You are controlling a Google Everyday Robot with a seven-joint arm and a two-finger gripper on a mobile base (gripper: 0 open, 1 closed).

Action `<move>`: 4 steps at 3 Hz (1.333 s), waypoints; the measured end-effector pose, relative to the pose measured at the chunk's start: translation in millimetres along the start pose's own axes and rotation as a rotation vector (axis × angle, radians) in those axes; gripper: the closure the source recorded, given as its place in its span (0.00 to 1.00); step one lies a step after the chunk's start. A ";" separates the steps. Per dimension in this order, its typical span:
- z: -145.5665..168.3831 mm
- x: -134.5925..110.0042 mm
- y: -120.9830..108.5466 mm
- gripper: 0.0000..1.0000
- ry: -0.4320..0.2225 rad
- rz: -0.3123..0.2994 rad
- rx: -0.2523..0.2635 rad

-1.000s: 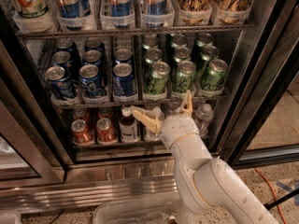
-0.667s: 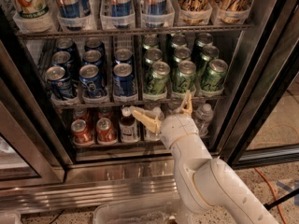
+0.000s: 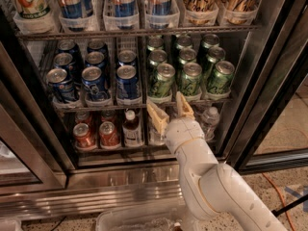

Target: Pick green can from middle shelf of fridge

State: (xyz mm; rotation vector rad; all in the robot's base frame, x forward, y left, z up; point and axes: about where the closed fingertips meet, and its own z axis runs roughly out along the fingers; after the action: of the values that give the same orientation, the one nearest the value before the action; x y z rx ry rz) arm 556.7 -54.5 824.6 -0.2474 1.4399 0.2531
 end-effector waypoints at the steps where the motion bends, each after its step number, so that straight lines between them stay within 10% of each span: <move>1: 0.0 0.0 0.0 0.25 0.000 0.000 0.000; 4: -0.3 -10.3 -3.3 0.19 0.012 -0.002 -0.018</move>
Offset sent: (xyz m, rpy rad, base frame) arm 0.0000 0.0000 0.0000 0.0000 0.0000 0.0000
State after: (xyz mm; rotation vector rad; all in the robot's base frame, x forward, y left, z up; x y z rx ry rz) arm 556.3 -58.0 834.9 -0.2660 1.4494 0.2635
